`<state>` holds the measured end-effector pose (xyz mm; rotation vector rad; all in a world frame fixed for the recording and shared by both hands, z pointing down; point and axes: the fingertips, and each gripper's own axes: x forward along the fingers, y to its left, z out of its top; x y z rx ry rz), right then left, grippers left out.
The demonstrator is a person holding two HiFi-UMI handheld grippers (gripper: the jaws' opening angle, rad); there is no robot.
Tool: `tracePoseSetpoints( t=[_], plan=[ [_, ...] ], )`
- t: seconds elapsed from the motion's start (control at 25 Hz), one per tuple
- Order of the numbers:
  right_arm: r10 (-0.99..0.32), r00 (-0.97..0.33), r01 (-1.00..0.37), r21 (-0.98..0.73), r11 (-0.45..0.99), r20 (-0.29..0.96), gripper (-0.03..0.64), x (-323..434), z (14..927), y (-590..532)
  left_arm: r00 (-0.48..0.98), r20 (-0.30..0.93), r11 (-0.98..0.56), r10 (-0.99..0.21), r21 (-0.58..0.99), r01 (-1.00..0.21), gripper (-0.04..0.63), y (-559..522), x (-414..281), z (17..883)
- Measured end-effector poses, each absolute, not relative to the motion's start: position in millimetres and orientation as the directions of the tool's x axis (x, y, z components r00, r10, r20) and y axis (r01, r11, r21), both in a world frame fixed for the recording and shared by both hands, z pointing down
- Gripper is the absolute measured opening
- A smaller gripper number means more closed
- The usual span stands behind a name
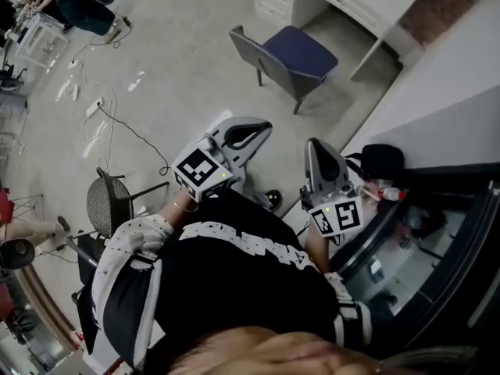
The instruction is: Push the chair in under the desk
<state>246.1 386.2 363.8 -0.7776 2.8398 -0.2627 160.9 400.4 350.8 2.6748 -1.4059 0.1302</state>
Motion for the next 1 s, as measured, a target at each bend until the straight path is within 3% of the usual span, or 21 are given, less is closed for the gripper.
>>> tracePoseSetpoints(
  t=[0.44, 1.0],
  plan=[
    [-0.595, -0.797, -0.571, -0.192, 0.798, -0.104, 0.032, 256, 357, 378, 0.628, 0.083, -0.624, -0.773, 0.074, -0.778, 0.032, 383, 164, 345],
    [-0.625, -0.780, -0.618, -0.128, 0.776, -0.027, 0.032, 188, 352, 346, 0.648, 0.085, -0.640, -0.757, 0.109, -0.761, 0.032, 343, 95, 346]
  ],
)
